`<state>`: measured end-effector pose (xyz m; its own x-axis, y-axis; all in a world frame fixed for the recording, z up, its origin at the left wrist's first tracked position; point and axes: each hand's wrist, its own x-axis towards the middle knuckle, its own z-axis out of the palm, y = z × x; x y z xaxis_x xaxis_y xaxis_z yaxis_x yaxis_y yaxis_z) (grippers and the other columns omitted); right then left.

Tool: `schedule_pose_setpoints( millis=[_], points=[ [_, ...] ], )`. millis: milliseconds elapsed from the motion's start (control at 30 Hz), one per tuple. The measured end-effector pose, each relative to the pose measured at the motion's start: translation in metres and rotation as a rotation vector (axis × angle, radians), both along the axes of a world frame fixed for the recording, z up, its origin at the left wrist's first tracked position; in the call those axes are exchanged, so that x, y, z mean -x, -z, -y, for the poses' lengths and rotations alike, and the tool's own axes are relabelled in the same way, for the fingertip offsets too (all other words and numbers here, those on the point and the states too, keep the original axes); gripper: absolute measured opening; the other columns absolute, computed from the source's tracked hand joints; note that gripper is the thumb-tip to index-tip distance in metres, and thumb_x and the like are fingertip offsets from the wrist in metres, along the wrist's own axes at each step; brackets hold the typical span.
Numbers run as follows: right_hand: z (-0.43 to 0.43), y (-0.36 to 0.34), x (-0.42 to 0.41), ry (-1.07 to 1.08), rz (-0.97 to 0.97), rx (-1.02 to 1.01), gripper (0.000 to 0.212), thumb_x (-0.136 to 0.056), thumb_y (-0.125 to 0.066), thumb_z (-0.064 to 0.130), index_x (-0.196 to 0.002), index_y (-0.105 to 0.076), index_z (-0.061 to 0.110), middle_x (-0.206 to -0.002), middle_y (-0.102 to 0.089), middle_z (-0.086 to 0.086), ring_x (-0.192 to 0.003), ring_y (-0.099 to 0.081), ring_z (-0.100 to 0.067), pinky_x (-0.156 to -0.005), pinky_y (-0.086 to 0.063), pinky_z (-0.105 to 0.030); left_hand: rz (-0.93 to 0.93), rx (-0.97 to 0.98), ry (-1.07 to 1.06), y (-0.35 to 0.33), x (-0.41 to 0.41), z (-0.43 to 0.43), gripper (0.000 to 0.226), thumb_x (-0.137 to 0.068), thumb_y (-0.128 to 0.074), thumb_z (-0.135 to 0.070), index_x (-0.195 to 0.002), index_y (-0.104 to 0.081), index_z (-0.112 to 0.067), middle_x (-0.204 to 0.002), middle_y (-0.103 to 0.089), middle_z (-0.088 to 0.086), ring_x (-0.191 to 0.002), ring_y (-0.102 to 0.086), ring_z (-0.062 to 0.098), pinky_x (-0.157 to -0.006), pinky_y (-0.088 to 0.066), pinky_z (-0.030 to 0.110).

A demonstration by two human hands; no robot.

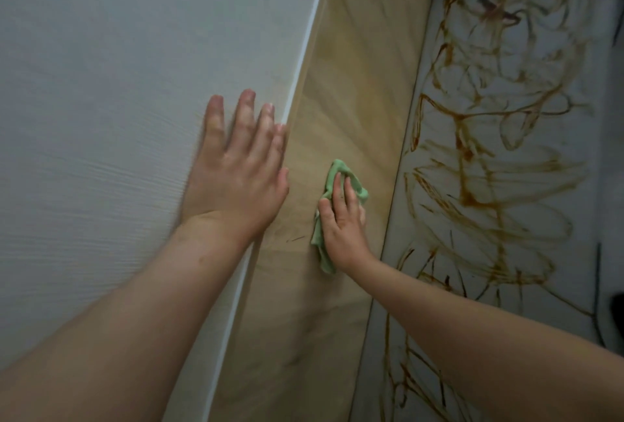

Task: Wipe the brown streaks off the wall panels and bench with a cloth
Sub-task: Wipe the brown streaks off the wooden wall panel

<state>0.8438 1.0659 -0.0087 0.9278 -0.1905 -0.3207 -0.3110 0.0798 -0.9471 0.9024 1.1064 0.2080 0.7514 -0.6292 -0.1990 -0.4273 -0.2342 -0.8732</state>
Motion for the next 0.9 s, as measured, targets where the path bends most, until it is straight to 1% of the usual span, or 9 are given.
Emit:
schedule_pose_setpoints(
  millis=[67,100,167,233,300,467,600,767,900],
  points=[
    [0.001,0.003,0.000,-0.026,0.000,0.018,0.052,-0.107,-0.022,0.061,-0.140,0.015,0.075,-0.168,0.015,0.026,-0.157,0.008,-0.015,-0.127,-0.001,-0.051,-0.033,0.153,-0.043,0.006,-0.001,0.007,0.071,-0.098,-0.030,-0.045,-0.160,-0.030,-0.009,-0.169,-0.018,0.019,-0.157,-0.003,0.040,-0.123,0.006,0.064],
    [0.003,0.008,0.001,-0.033,0.000,0.019,0.053,-0.106,-0.021,0.062,-0.138,0.018,0.077,-0.167,0.017,0.027,-0.157,0.009,-0.013,-0.127,-0.001,-0.052,-0.064,0.192,-0.061,0.016,-0.004,0.016,0.074,-0.095,-0.035,-0.045,-0.159,-0.031,-0.009,-0.169,-0.016,0.021,-0.157,-0.003,0.040,-0.124,0.005,0.061],
    [0.007,0.020,0.000,-0.047,0.019,0.021,0.054,-0.106,-0.021,0.062,-0.138,0.019,0.077,-0.167,0.019,0.027,-0.157,0.011,-0.012,-0.127,0.001,-0.051,-0.128,0.212,-0.110,0.040,-0.007,0.029,0.080,-0.092,-0.038,-0.050,-0.163,-0.025,-0.017,-0.169,-0.004,0.027,-0.158,0.003,0.041,-0.126,0.004,0.056],
    [0.010,0.039,-0.003,-0.057,0.049,0.010,0.054,-0.107,-0.022,0.062,-0.143,0.016,0.074,-0.168,0.019,0.026,-0.157,0.013,-0.010,-0.128,0.002,-0.047,-0.115,0.183,-0.155,0.062,-0.011,0.035,0.081,-0.092,-0.036,-0.057,-0.165,-0.019,-0.024,-0.166,0.010,0.032,-0.156,0.012,0.044,-0.126,0.007,0.054],
    [0.011,0.057,-0.006,-0.050,0.057,-0.017,0.055,-0.108,-0.023,0.059,-0.150,0.012,0.068,-0.169,0.018,0.024,-0.157,0.015,-0.008,-0.128,0.003,-0.041,-0.083,0.189,-0.164,0.072,-0.012,0.033,0.084,-0.091,-0.039,-0.061,-0.164,-0.020,-0.025,-0.164,0.016,0.035,-0.154,0.016,0.047,-0.126,0.007,0.054],
    [0.014,0.110,-0.035,0.078,-0.055,-0.137,0.053,-0.112,-0.021,0.048,-0.156,0.006,0.057,-0.169,0.016,0.022,-0.157,0.014,-0.009,-0.125,0.006,-0.035,-0.078,0.176,-0.117,0.081,-0.019,0.026,0.097,-0.087,-0.052,-0.071,-0.165,-0.021,-0.022,-0.162,0.014,0.039,-0.153,0.013,0.051,-0.126,0.006,0.057],
    [0.016,0.151,-0.060,0.220,-0.107,-0.167,0.052,-0.113,-0.017,0.043,-0.161,0.002,0.048,-0.171,0.012,0.017,-0.157,0.014,-0.007,-0.125,0.010,-0.031,-0.076,0.170,-0.104,0.081,-0.017,0.025,0.098,-0.087,-0.053,-0.072,-0.165,-0.019,-0.022,-0.161,0.013,0.041,-0.153,0.012,0.053,-0.126,0.004,0.059],
    [0.014,0.214,-0.072,0.339,-0.222,-0.255,0.053,-0.113,-0.018,0.039,-0.164,-0.005,0.040,-0.173,0.002,0.014,-0.158,0.004,-0.009,-0.128,0.002,-0.036,-0.088,0.181,-0.084,0.083,-0.020,0.021,0.098,-0.088,-0.054,-0.072,-0.164,-0.021,-0.020,-0.161,0.008,0.042,-0.153,0.009,0.054,-0.125,0.003,0.060],
    [0.006,0.246,-0.061,0.343,-0.369,-0.315,0.053,-0.113,-0.015,0.039,-0.165,-0.006,0.037,-0.173,-0.002,0.010,-0.159,0.000,-0.012,-0.129,-0.002,-0.041,-0.089,0.192,-0.082,0.082,-0.022,0.020,0.099,-0.087,-0.058,-0.072,-0.164,-0.024,-0.019,-0.161,0.005,0.043,-0.153,0.006,0.055,-0.125,0.004,0.061]
  ],
)
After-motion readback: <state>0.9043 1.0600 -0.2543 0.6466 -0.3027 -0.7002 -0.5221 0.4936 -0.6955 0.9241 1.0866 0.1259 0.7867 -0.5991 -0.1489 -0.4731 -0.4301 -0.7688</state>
